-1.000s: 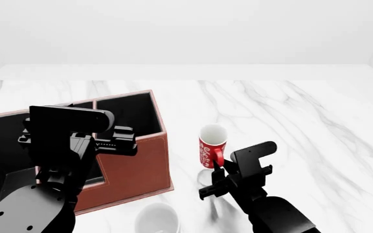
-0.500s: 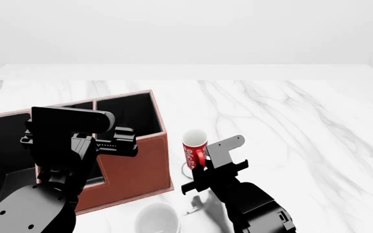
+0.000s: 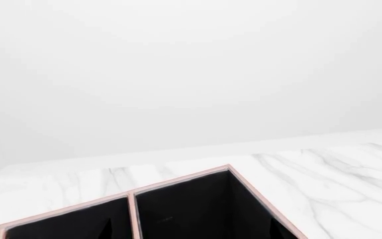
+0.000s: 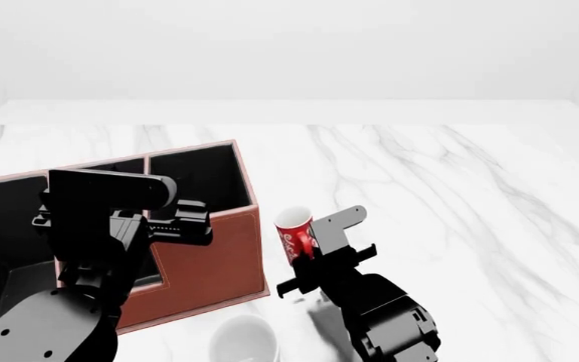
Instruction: Pick up the red mug and place it to the right of the caddy.
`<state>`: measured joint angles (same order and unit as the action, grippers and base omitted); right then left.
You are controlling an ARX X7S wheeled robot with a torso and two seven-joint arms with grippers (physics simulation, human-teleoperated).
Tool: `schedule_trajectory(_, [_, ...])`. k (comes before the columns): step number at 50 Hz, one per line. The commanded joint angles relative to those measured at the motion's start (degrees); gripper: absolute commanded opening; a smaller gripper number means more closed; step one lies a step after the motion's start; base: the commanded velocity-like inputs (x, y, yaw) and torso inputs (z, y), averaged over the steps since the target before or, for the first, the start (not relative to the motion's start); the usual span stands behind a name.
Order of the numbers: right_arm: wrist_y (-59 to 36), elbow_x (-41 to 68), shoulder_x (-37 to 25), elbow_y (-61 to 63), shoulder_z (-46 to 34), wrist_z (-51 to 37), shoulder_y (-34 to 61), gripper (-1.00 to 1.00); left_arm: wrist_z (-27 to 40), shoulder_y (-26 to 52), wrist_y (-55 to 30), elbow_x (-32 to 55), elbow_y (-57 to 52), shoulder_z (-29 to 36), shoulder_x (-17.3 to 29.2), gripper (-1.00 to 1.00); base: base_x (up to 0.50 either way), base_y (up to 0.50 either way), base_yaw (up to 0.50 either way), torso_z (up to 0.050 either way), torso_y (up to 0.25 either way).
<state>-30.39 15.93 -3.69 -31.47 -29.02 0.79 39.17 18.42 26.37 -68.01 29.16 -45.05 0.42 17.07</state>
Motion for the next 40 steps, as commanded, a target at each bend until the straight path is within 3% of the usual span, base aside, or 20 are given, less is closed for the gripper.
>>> schedule_trajectory(1, [0.6,-1.1,0.5,-4.4,-1.2,0.0,0.2,-1.0,0.2,-0.2,0.4,0.3,0.3,-0.1,0.2,1.0,0.0,0.0,0.0,0.0,0.0])
schedule_trajectory(4, [0.0,-0.9,0.5,-4.9,-1.4,-0.1,0.5,-1.0,0.2,-0.2,0.4,0.4,0.3,-0.1,0.3,1.0,0.0,0.0,0.0,0.0,0.0])
schedule_trajectory(5, [-0.2,-0.9,0.3,-4.3,-1.6,-0.2,0.3,1.0,0.3,-0.3,0.5,0.3,0.3,-0.1,0.3,1.0,0.0,0.0,0.0,0.0,0.0])
schedule_trajectory(20, [-0.3,0.2,-0.3,-3.8,-1.7,-1.7,0.1,1.0,0.7,-0.4,0.6,0.8,0.2,-0.2,0.5,1.0,0.0,0.0,0.0,0.0,0.0])
schedule_trajectory(28, [-6.1,1.4,-3.8,5.8,-0.4,-5.4,-3.3,1.0,0.9,-0.6,1.0,0.9,0.4,0.0,0.6,1.0,0.0,0.0,0.0,0.0,0.0])
schedule_trajectory(40, [-20.6,12.7,-14.5,40.7,8.4,-7.9,-14.4,1.0,1.3,-0.5,1.1,1.1,0.6,0.3,0.8,1.0,0.0,0.0,0.0,0.0,0.0])
